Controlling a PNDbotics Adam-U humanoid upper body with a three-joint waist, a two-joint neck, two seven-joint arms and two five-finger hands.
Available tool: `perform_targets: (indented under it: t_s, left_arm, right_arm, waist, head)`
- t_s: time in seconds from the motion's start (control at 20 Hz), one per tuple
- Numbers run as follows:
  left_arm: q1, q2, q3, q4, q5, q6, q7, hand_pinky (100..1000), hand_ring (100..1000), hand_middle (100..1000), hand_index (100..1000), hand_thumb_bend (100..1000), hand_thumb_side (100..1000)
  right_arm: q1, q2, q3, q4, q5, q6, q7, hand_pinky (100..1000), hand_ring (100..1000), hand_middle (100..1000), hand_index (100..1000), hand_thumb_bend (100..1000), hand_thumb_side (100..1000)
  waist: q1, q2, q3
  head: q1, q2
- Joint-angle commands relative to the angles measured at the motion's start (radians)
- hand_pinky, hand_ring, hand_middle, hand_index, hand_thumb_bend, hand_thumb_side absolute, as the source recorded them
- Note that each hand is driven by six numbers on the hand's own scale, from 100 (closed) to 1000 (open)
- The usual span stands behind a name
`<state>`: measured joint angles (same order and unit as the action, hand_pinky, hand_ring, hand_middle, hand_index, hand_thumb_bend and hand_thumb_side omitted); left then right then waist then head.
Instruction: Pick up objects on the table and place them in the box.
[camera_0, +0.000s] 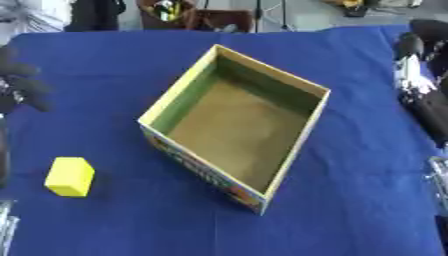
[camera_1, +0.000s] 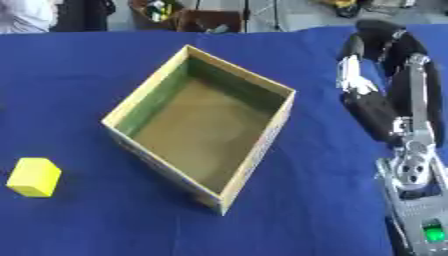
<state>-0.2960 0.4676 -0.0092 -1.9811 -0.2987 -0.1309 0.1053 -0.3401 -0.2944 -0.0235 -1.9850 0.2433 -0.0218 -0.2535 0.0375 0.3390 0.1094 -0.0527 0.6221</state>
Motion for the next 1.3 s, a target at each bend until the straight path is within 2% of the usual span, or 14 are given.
perform_targets:
  t_s: [0.05,0.35,0.5,0.55,0.6,0.65,0.75,0.8,0.9,1.05,1.1,1.15,1.25,1.3]
  left_arm:
    - [0.000,0.168,0.014,-0.019,-0.116,0.024,-0.067,556,690,718,920,100,820]
    - [0.040,0.357,-0.008,-0.019,-0.251,0.047,-0.268,661,789,806,986,100,851]
    - [0.047,0.405,-0.018,-0.019,-0.271,0.059,-0.372,685,812,826,998,100,860]
    - [0.046,0.419,-0.020,-0.019,-0.278,0.060,-0.399,694,817,825,977,100,932]
    - [0.043,0.432,-0.022,-0.019,-0.286,0.060,-0.424,694,817,825,977,100,932]
    - [0.041,0.439,-0.022,-0.019,-0.291,0.059,-0.440,701,818,822,976,100,1000]
    - [0.035,0.467,-0.028,-0.019,-0.304,0.052,-0.469,708,823,828,983,100,1000]
    - [0.033,0.480,-0.033,-0.019,-0.310,0.048,-0.487,727,836,839,994,204,1000]
    - [0.028,0.504,-0.045,-0.019,-0.329,0.038,-0.540,745,848,850,1000,285,1000]
    - [0.016,0.524,-0.058,-0.019,-0.367,0.034,-0.628,785,875,885,1000,490,1000]
    - [0.012,0.528,-0.064,-0.019,-0.378,0.036,-0.659,793,880,893,1000,514,1000]
    - [0.008,0.530,-0.068,-0.019,-0.387,0.037,-0.685,807,892,916,1000,584,1000]
    - [0.004,0.536,-0.079,-0.019,-0.400,0.041,-0.742,807,892,916,1000,584,1000]
    - [0.001,0.537,-0.082,-0.018,-0.404,0.042,-0.761,837,913,976,1000,702,1000]
  right_arm:
    - [-0.003,-0.020,0.002,-0.015,-0.008,0.002,0.000,735,671,618,746,100,448]
    - [-0.004,-0.024,0.004,-0.015,-0.009,-0.001,0.004,734,671,618,745,100,426]
    - [-0.006,-0.025,0.006,-0.015,-0.010,-0.002,0.007,733,670,617,744,100,430]
    - [-0.006,-0.025,0.006,-0.015,-0.010,-0.002,0.007,733,671,618,744,100,434]
    - [-0.006,-0.026,0.006,-0.015,-0.010,-0.002,0.007,733,671,618,744,100,434]
    - [-0.005,-0.026,0.006,-0.015,-0.010,-0.002,0.008,733,671,618,744,100,434]
    - [-0.004,-0.026,0.007,-0.015,-0.010,-0.001,0.010,733,671,618,744,100,435]
    - [-0.004,-0.026,0.007,-0.015,-0.010,-0.001,0.010,733,671,617,744,100,434]
    - [-0.003,-0.027,0.008,-0.015,-0.010,-0.001,0.011,733,671,617,744,100,434]
    - [-0.001,-0.028,0.009,-0.015,-0.010,0.001,0.012,733,671,617,744,100,433]
    - [-0.001,-0.028,0.010,-0.015,-0.009,0.001,0.012,733,671,617,744,100,433]
    - [-0.001,-0.028,0.010,-0.015,-0.009,0.001,0.012,733,671,617,744,100,433]
    - [-0.001,-0.028,0.011,-0.015,-0.009,0.001,0.013,733,671,617,744,100,433]
    - [-0.001,-0.028,0.011,-0.015,-0.009,0.001,0.013,733,671,617,743,100,432]
  waist:
    - [0.001,-0.024,0.002]
    - [-0.003,-0.029,-0.002]
    - [-0.006,-0.030,-0.005]
    - [-0.007,-0.030,-0.006]
    - [-0.007,-0.030,-0.006]
    - [-0.007,-0.030,-0.007]
    - [-0.006,-0.030,-0.008]
    - [-0.005,-0.030,-0.009]
    - [-0.004,-0.031,-0.010]
    - [-0.001,-0.030,-0.010]
    - [0.000,-0.030,-0.010]
    - [0.000,-0.030,-0.011]
    - [0.001,-0.030,-0.012]
    - [0.001,-0.029,-0.013]
  head:
    - [0.002,-0.008]
    - [0.008,-0.010]
    - [0.009,-0.011]
    - [0.010,-0.013]
    - [0.011,-0.014]
    - [0.012,-0.015]
    - [0.016,-0.023]
    - [0.016,-0.025]
    - [0.015,-0.027]
    - [0.015,-0.031]
    - [0.014,-0.032]
    - [0.013,-0.032]
    - [0.013,-0.034]
    - [0.013,-0.034]
